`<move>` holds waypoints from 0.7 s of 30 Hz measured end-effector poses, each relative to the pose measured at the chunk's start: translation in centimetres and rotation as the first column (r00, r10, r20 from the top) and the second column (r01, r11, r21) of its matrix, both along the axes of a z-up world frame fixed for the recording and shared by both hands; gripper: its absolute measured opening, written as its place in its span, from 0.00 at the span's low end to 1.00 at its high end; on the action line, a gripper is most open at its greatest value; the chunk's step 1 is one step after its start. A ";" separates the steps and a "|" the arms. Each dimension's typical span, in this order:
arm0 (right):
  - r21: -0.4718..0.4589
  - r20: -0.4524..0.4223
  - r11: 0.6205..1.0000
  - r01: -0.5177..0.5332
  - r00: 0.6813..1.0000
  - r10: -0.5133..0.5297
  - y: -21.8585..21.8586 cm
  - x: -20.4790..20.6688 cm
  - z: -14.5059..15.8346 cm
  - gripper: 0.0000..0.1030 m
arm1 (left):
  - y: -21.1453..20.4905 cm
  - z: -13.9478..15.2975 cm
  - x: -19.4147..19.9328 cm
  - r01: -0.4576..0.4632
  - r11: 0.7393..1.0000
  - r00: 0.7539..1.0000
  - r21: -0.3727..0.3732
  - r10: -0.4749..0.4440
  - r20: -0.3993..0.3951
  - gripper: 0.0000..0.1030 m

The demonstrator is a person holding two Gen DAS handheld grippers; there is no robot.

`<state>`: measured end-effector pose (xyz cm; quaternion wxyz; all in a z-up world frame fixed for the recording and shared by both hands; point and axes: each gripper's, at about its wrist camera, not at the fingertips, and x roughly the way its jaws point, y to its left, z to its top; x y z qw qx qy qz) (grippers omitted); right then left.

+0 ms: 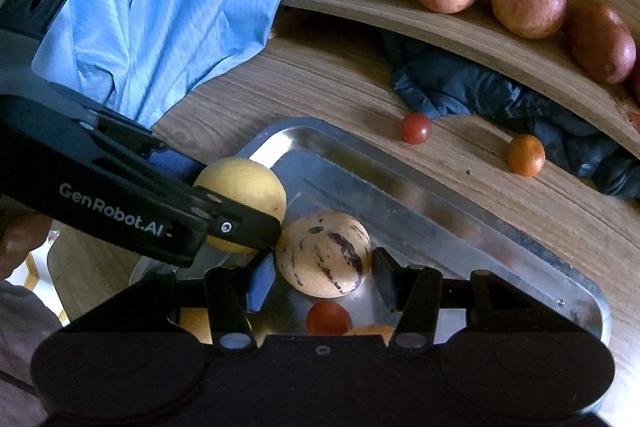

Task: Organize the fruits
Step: 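Lift the lemon in the left tool and striped melon in the right tool over the tray, then open left tool to drop the lemon while right tool releases the striped melon onto the tray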

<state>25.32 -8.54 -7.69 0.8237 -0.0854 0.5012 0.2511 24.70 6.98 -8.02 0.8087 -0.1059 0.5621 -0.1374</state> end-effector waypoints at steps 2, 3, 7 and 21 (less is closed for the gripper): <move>-0.003 -0.002 1.000 0.007 1.000 -0.007 0.1 -0.1 0.0 0.53 | 0.0 -0.1 0.1 0.005 1.000 1.000 -0.002 -0.005 -0.004 0.62; -0.004 -0.001 1.000 0.009 1.000 -0.009 0.0 -0.1 0.0 0.53 | 0.0 -0.1 0.1 0.007 1.000 1.000 -0.003 -0.007 -0.005 0.62; -0.007 0.000 1.000 0.019 1.000 -0.019 0.1 -0.2 -0.1 0.54 | 0.0 -0.2 0.2 0.004 1.000 1.000 -0.007 -0.004 -0.011 0.62; -0.007 0.036 0.998 0.064 0.997 -0.064 -1.1 -1.8 0.8 0.72 | 0.2 -0.1 0.0 -0.042 0.999 0.999 -0.006 0.042 -0.011 0.62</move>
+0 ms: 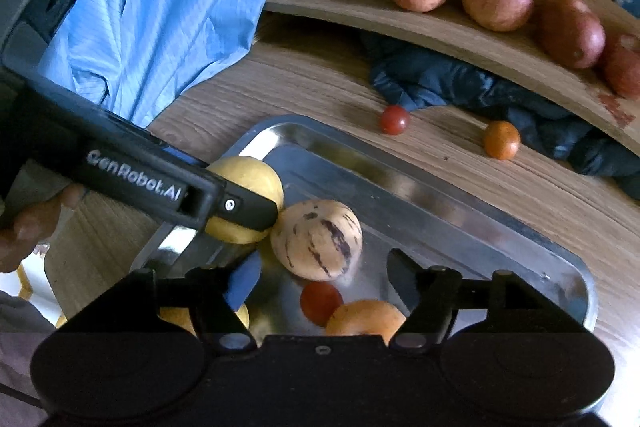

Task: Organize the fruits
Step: 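Open left tool to drop the lemon while right tool releases the striped melon onto the tray, then move both open tools back past the tray toward the fruits on the table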

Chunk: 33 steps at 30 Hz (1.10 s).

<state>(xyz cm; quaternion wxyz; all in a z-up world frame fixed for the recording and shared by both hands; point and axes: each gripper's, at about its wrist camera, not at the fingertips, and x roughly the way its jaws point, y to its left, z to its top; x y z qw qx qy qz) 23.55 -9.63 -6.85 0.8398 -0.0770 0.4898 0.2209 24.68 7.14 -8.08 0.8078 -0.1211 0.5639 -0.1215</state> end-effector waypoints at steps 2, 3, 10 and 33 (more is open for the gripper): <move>0.008 0.023 1.000 0.020 1.000 -0.020 -0.4 -0.9 0.5 0.75 | -0.1 0.2 -0.3 -0.009 1.000 1.000 0.011 0.009 0.003 0.62; 0.012 0.035 0.999 0.033 0.999 -0.033 -0.6 -1.4 0.8 0.77 | -0.2 0.4 -0.5 -0.011 1.000 1.000 0.019 0.011 0.007 0.62; 0.042 0.099 0.994 0.097 0.990 -0.101 -1.9 -5.3 2.8 0.84 | -0.7 2.2 -2.7 -0.022 0.999 0.998 0.045 0.019 0.063 0.67; 0.129 0.111 0.961 0.244 0.959 -0.259 -5.4 -15.5 4.4 0.99 | -3.2 5.8 -13.4 0.024 0.979 0.981 0.202 -0.063 0.186 1.00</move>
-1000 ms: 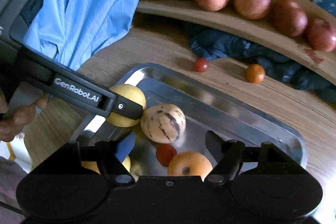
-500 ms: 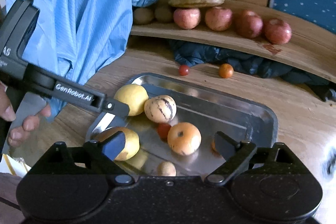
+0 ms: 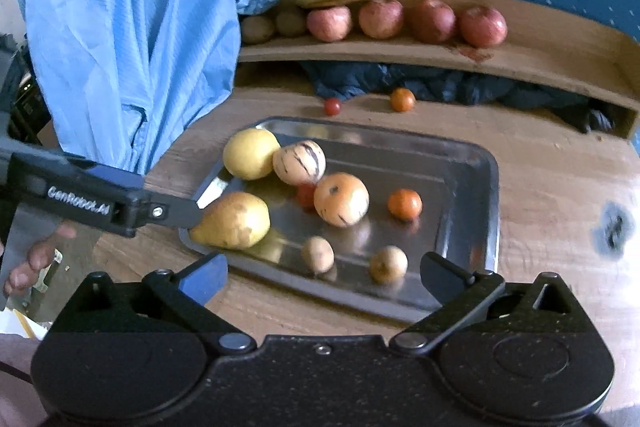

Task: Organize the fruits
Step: 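Move both open tools back past the tray toward the fruits on the table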

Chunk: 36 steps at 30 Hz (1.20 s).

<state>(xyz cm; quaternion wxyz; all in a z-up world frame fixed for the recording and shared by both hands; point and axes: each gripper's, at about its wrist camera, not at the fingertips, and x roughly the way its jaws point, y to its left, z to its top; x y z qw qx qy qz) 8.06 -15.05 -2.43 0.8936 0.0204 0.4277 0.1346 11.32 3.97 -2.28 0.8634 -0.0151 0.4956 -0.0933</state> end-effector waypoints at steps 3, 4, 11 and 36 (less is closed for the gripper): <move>-0.003 -0.007 1.000 0.029 1.000 -0.029 -0.5 -0.5 -0.3 0.99 | -0.2 -0.2 -0.7 -0.001 1.000 1.000 0.029 0.001 -0.009 1.00; -0.005 -0.008 0.999 0.038 0.999 -0.038 -0.6 -0.7 -0.4 0.99 | -0.3 -0.1 -0.9 0.000 0.999 1.000 0.039 0.000 -0.010 1.00; 0.004 -0.004 0.997 0.077 0.997 -0.077 -1.0 -0.9 -0.5 0.99 | -0.5 0.5 -1.2 -0.013 0.998 1.000 0.069 0.013 -0.003 1.00; -0.008 -0.048 1.000 0.022 0.999 -0.023 -0.7 3.0 -1.3 0.99 | -0.1 0.0 2.8 -0.064 0.994 0.997 0.085 0.067 -0.034 1.00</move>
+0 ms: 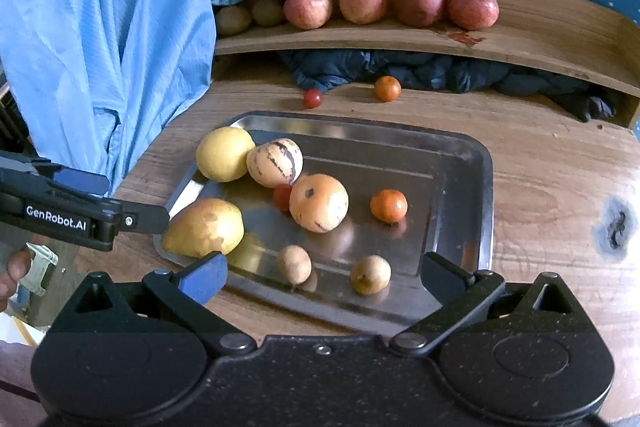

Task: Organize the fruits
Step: 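Move both open tools back past the tray toward the fruits on the table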

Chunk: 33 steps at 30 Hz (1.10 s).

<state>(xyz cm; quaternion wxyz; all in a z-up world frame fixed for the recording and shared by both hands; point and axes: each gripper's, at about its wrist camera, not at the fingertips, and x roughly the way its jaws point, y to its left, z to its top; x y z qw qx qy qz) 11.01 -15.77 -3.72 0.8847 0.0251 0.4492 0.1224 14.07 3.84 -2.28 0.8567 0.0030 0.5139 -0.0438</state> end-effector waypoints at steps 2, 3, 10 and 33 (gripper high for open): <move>-0.004 -0.003 1.000 -0.001 1.000 0.001 0.0 0.7 0.0 0.99 | 0.3 0.0 0.7 -0.004 1.000 1.000 -0.003 0.004 0.002 1.00; -0.005 -0.005 1.000 0.000 1.000 0.000 0.0 1.0 -0.1 0.99 | 0.4 0.0 1.1 -0.006 1.000 1.000 -0.003 0.006 0.002 1.00; -0.016 -0.013 1.000 -0.009 1.000 0.009 0.1 3.7 -0.1 0.99 | 1.4 0.1 3.9 -0.017 1.000 1.000 -0.001 0.017 0.011 1.00; -0.080 -0.041 0.996 0.035 0.998 -0.038 1.3 12.4 -0.2 0.99 | 3.5 -1.6 14.0 0.019 0.999 0.999 -0.026 -0.018 0.037 1.00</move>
